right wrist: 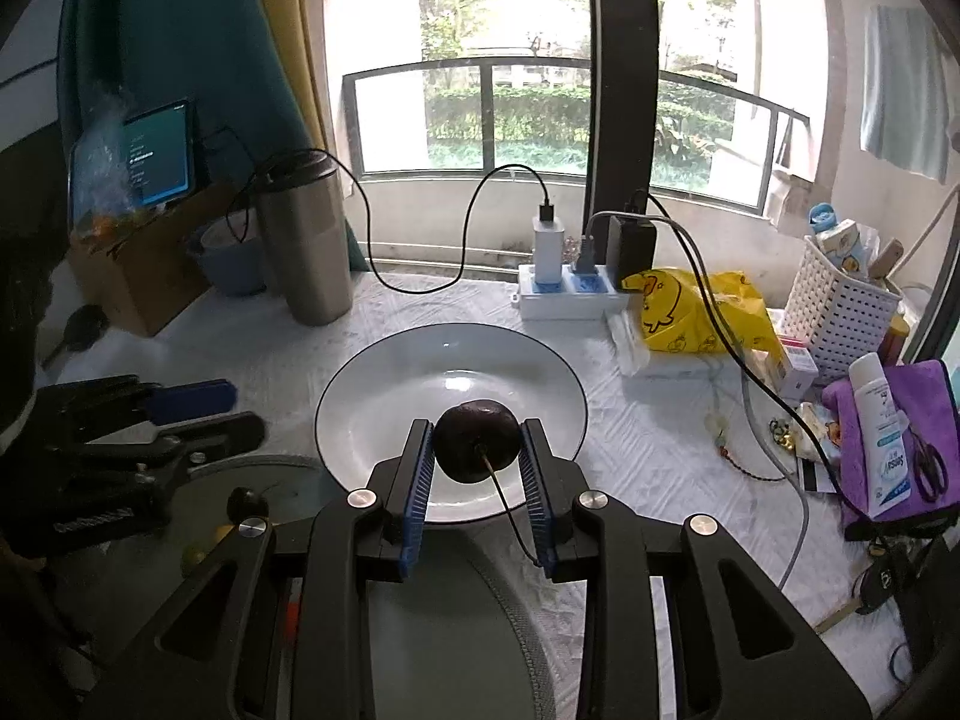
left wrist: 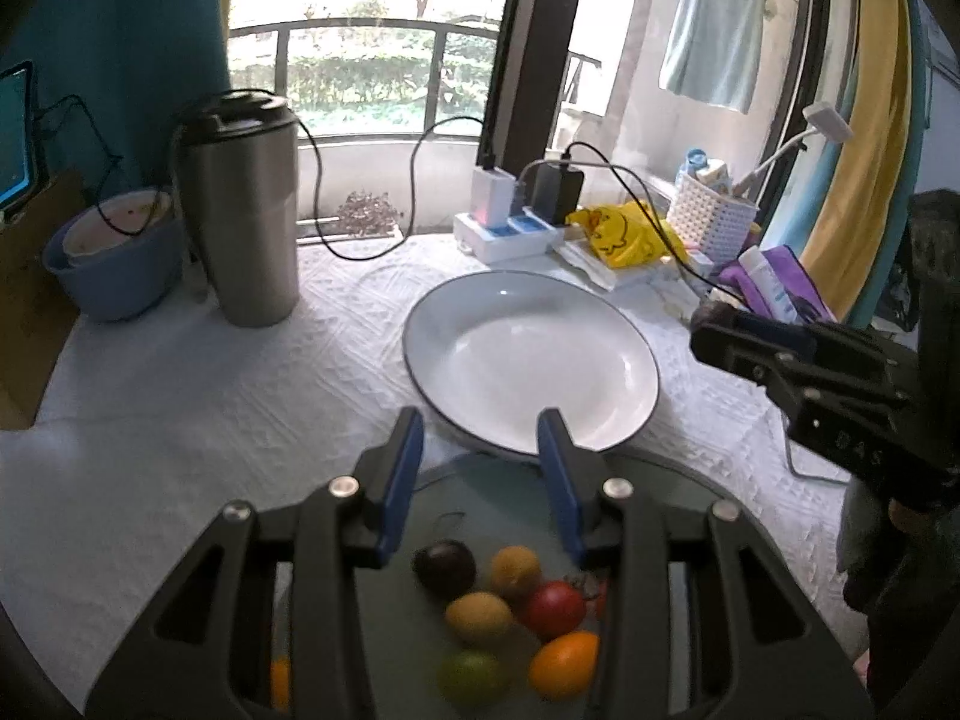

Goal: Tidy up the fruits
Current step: 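Lift and carry the plum with the right tool while the left carries the mandarin toward the bowl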

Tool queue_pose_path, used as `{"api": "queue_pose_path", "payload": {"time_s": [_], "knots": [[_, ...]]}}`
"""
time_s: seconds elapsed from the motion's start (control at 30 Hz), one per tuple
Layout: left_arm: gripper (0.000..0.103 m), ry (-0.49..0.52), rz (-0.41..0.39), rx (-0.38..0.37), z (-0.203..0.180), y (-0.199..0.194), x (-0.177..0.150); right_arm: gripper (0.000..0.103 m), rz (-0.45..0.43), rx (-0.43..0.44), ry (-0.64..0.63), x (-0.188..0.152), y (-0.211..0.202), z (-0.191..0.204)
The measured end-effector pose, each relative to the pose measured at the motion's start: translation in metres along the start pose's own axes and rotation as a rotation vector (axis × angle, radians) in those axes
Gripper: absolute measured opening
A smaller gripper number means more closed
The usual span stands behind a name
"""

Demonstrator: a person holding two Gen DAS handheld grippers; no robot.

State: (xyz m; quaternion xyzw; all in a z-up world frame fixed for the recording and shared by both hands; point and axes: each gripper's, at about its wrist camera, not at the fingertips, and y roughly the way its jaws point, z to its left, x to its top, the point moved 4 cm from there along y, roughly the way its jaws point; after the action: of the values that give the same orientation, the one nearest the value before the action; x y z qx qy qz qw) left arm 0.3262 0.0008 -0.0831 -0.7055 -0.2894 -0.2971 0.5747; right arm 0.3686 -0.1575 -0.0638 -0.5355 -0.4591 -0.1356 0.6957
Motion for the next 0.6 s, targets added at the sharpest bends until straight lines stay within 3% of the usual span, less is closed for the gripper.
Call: {"api": "queue_pose_path", "payload": {"time_s": [0.27, 0.6], "knots": [[0.041, -0.073, 0.011, 0.041, 0.027, -0.027, -0.022, 0.031, 0.018, 0.007, 0.027, -0.014, -0.007, 0.004], [0.045, -0.118, 0.043, 0.121, 0.053, -0.055, -0.076, 0.031, 0.035, 0.015, 0.024, -0.036, -0.029, 0.027]]}}
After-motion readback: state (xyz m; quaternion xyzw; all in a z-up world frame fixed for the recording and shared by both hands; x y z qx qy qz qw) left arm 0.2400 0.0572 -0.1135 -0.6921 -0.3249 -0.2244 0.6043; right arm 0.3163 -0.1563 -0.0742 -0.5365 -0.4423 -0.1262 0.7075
